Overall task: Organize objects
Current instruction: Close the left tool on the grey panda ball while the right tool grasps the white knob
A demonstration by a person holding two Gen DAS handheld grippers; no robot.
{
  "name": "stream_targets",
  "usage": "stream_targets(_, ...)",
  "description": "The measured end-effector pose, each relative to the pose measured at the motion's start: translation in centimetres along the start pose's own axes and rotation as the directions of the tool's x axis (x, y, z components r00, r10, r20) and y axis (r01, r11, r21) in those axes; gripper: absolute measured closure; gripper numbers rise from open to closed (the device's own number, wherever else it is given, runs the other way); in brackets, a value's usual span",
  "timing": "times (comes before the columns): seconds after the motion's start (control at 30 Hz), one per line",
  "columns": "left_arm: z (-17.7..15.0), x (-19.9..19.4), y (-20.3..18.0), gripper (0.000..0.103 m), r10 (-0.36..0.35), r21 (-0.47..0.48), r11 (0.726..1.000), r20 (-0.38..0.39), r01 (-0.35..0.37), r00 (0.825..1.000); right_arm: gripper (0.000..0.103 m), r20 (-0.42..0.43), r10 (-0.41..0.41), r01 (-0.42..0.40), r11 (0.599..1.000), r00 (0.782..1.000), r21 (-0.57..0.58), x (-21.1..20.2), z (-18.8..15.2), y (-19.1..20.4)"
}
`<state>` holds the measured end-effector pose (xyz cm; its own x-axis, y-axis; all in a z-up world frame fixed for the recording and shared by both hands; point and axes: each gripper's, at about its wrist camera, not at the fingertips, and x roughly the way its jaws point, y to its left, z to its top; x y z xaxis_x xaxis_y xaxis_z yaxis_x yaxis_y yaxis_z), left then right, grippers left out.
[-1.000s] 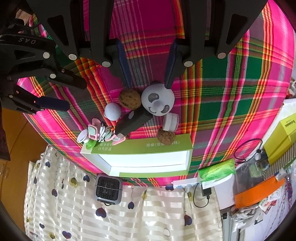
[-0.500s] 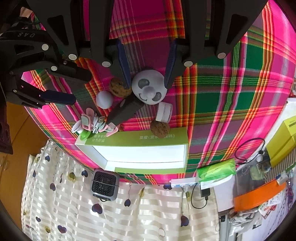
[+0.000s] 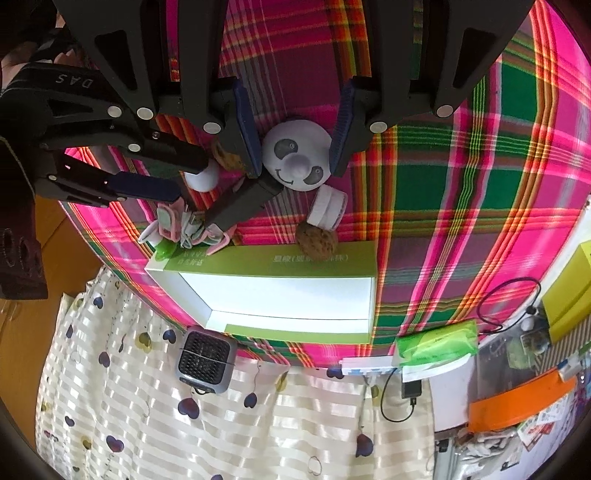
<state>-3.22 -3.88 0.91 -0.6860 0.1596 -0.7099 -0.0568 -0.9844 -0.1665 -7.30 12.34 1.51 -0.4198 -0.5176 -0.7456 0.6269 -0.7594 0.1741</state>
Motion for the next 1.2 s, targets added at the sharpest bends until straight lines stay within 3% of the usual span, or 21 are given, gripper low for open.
stream_targets(0.2,0.3,0.5,0.4,0.065,-0.019,-0.019,1.0,-0.008,0.018,1.0,0.07,-0.021,0.014,-0.015,1.0,1.0,-0.009,0.7,0.2,0.2)
stream_targets(0.43,0.4,0.4,0.3,0.064,-0.019,-0.02,1.0,-0.007,0.019,1.0,0.07,-0.021,0.01,-0.01,1.0,1.0,-0.016,0.7,0.2,0.2)
stream_targets(0.53,0.5,0.0,0.2,0.079,-0.029,-0.013,0.999,0.018,0.029,0.999,0.07,-0.019,0.009,-0.009,1.0,1.0,-0.018,0.6,0.1,0.1)
stream_targets(0.57,0.6,-0.1,0.1,0.092,-0.027,-0.002,1.0,0.026,0.027,0.999,0.07,-0.019,0.009,-0.009,1.0,1.0,-0.018,0.6,0.1,0.1)
stream_targets(1.2,0.1,-1.8,-0.5,0.093,-0.028,0.04,0.999,0.066,0.025,0.997,0.07,0.013,0.006,-0.006,1.0,1.0,-0.019,-0.5,-0.4,0.2)
